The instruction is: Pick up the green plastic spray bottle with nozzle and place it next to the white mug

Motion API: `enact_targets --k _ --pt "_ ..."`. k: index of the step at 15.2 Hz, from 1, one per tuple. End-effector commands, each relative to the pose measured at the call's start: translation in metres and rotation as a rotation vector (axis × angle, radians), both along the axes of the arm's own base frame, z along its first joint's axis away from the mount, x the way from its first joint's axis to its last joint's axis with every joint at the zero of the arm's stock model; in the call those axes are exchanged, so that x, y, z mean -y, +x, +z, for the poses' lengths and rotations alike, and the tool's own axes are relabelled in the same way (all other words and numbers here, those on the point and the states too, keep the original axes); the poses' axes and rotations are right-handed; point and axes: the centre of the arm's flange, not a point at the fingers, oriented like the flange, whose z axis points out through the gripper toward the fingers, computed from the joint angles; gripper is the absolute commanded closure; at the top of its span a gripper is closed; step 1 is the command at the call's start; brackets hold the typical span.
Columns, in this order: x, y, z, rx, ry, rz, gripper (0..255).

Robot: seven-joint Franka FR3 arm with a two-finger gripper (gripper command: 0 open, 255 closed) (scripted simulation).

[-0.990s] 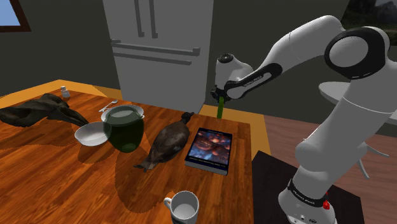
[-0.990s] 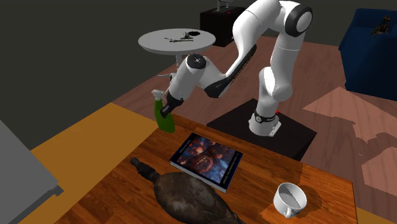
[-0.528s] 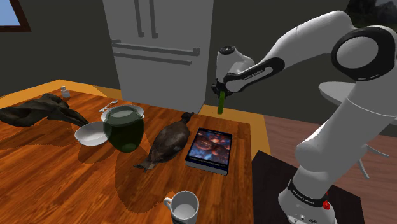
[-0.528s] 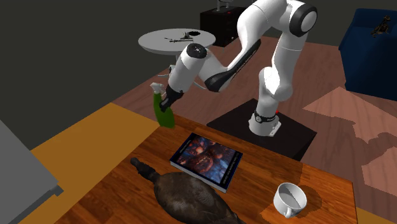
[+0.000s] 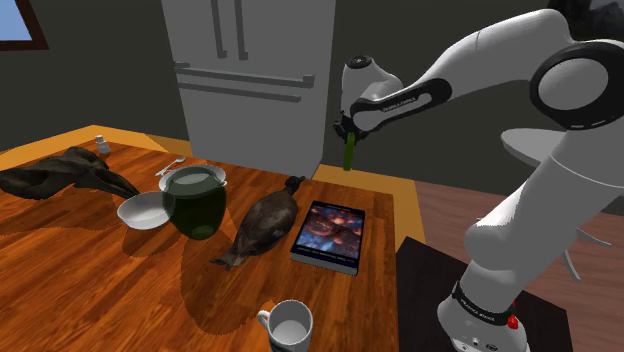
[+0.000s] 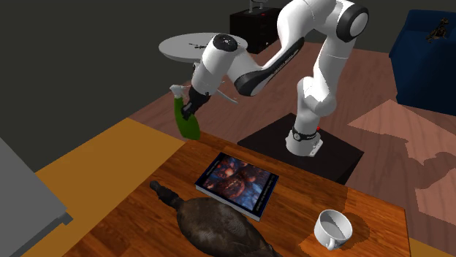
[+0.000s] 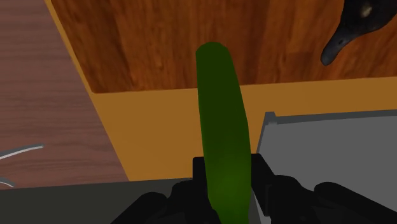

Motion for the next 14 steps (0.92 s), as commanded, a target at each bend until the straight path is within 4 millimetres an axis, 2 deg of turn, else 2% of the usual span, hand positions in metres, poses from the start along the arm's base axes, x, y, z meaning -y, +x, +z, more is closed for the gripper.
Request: enact_targets --k 1,14 --pt "-0.001 0.000 0.011 0.000 0.000 0.000 255" --pt "-0.001 0.000 0.079 0.000 0.000 0.000 255"
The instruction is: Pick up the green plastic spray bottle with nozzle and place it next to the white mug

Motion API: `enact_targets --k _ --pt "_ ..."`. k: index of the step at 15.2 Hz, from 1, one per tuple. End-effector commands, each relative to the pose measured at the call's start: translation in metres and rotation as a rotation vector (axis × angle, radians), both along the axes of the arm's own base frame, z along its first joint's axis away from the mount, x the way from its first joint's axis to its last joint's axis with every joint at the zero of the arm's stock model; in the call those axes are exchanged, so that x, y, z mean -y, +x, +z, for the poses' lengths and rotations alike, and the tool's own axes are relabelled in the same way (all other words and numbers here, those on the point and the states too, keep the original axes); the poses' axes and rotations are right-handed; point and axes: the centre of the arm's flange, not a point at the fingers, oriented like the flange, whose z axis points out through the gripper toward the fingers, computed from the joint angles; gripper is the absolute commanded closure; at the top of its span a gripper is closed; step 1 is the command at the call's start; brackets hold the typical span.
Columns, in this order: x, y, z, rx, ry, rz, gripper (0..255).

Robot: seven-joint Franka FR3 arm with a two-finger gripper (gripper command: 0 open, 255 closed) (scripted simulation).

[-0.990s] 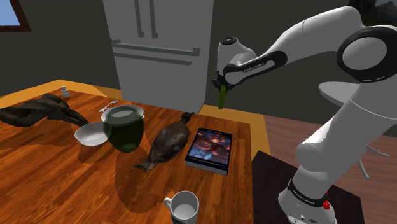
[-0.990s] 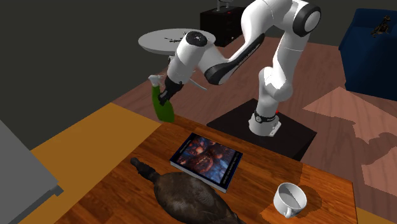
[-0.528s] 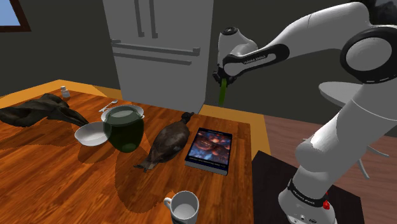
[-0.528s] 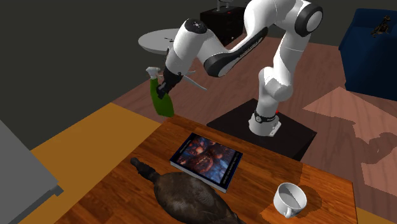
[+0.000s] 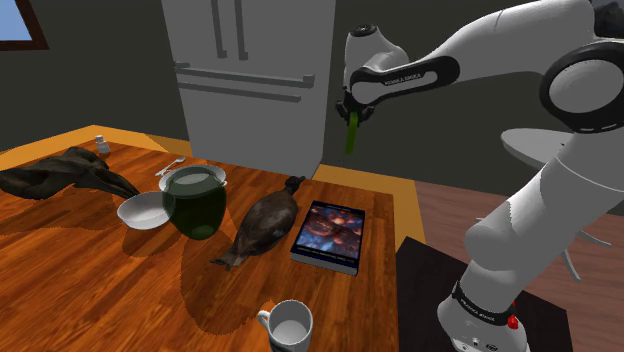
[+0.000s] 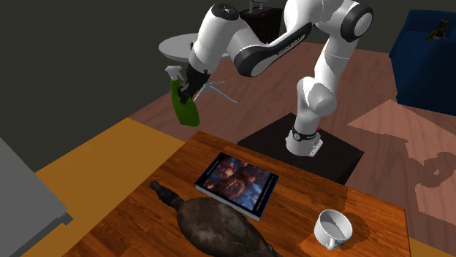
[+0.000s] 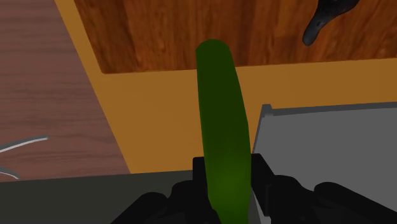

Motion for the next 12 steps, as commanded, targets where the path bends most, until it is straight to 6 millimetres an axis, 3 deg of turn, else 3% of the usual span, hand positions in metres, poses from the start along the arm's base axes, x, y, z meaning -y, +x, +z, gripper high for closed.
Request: enact_targets --k 1,12 --pt "0.000 0.000 0.011 0.000 0.000 0.000 255" --pt "0.000 0.000 0.067 0.000 0.000 0.000 255"
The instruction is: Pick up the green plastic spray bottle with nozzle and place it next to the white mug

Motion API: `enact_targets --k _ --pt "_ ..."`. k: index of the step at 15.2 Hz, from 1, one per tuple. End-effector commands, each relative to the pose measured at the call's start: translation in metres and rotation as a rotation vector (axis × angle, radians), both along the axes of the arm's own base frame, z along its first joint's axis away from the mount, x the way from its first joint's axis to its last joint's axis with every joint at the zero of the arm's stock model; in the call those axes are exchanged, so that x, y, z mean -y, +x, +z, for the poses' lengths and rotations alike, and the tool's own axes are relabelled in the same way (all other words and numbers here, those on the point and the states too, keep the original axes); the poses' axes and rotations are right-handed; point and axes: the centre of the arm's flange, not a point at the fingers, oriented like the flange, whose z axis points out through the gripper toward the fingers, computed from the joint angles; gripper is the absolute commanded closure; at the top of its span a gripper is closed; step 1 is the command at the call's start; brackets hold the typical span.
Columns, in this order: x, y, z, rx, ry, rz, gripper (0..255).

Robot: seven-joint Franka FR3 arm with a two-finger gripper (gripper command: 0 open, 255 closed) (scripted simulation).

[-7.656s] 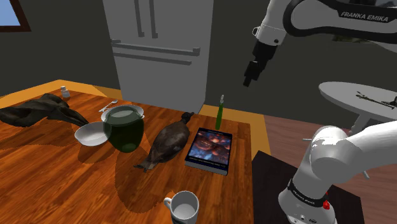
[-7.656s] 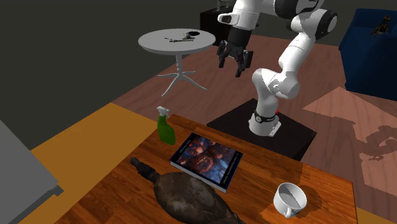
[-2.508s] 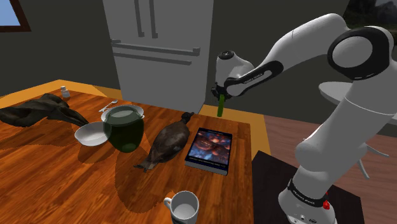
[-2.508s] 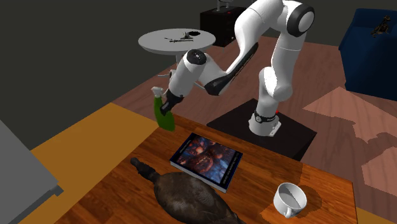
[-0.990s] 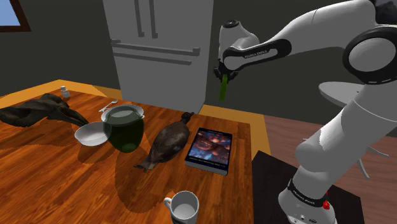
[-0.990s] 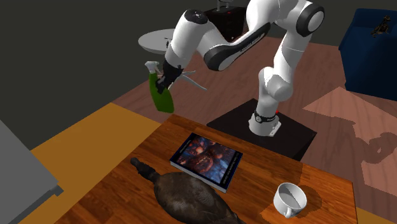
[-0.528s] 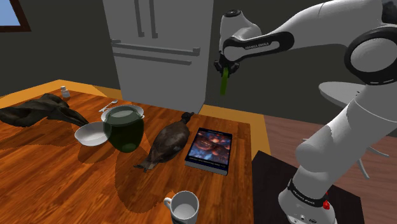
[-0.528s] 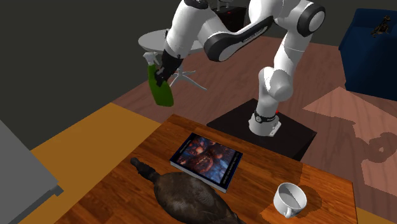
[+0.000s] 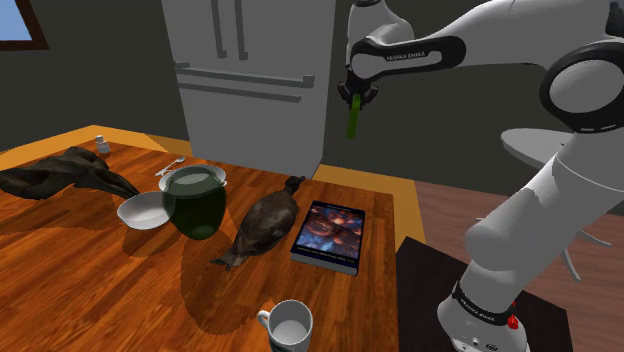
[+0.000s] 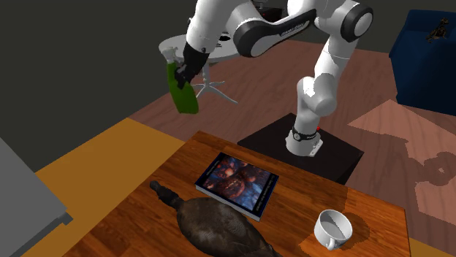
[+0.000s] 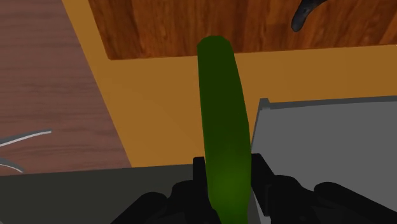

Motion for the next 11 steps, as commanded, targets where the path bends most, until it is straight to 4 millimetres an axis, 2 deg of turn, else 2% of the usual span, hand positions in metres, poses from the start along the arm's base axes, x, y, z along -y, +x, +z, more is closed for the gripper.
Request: enact_targets --k 1,11 --pt "-0.013 -0.003 0.002 0.000 0.000 0.000 255" --pt "-0.139 -0.030 -0.028 0.000 0.000 0.000 255"
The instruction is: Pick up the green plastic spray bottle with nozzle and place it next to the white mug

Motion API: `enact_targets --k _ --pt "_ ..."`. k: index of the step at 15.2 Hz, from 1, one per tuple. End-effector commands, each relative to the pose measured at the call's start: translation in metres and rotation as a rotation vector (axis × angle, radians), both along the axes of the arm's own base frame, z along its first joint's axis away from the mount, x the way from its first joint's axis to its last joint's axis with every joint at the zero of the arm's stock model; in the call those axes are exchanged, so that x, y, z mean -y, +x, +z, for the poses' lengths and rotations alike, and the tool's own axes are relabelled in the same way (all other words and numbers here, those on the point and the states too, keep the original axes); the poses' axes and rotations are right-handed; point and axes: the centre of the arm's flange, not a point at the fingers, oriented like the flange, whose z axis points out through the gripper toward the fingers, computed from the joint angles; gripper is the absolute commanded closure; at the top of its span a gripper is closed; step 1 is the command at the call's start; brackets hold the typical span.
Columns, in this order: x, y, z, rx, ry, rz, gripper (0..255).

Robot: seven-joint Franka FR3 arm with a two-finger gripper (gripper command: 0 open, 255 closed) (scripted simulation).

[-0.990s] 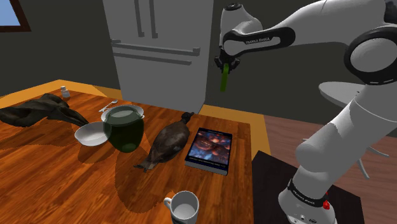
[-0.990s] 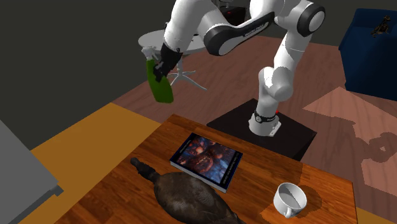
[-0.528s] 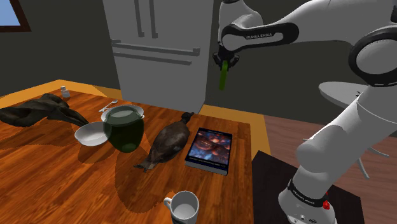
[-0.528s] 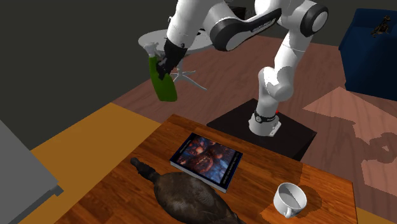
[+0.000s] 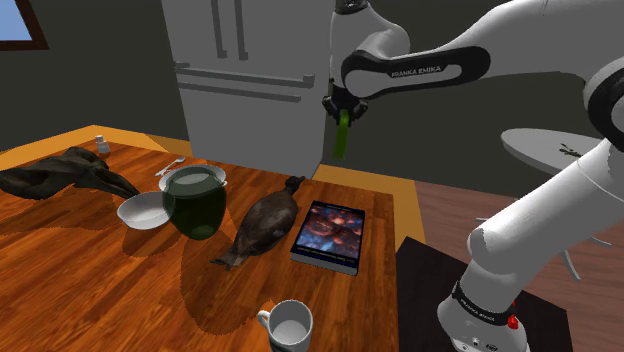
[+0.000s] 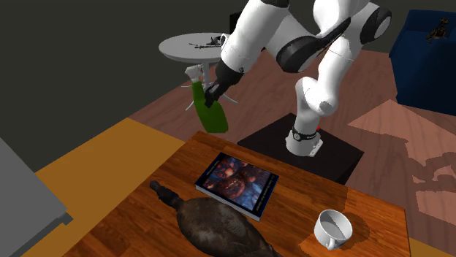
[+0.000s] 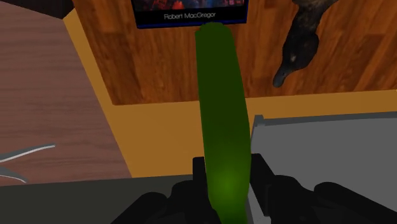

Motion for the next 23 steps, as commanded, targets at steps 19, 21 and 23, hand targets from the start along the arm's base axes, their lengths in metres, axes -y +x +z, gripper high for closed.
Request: enact_targets --k 19,21,23 --pt "-0.251 -0.051 -0.060 0.000 0.000 -0.001 255" --pt "-0.276 -0.057 -0.066 0.000 0.000 -0.001 255" --pt "-0.301 -0.062 -0.072 0.000 0.000 -0.001 255"
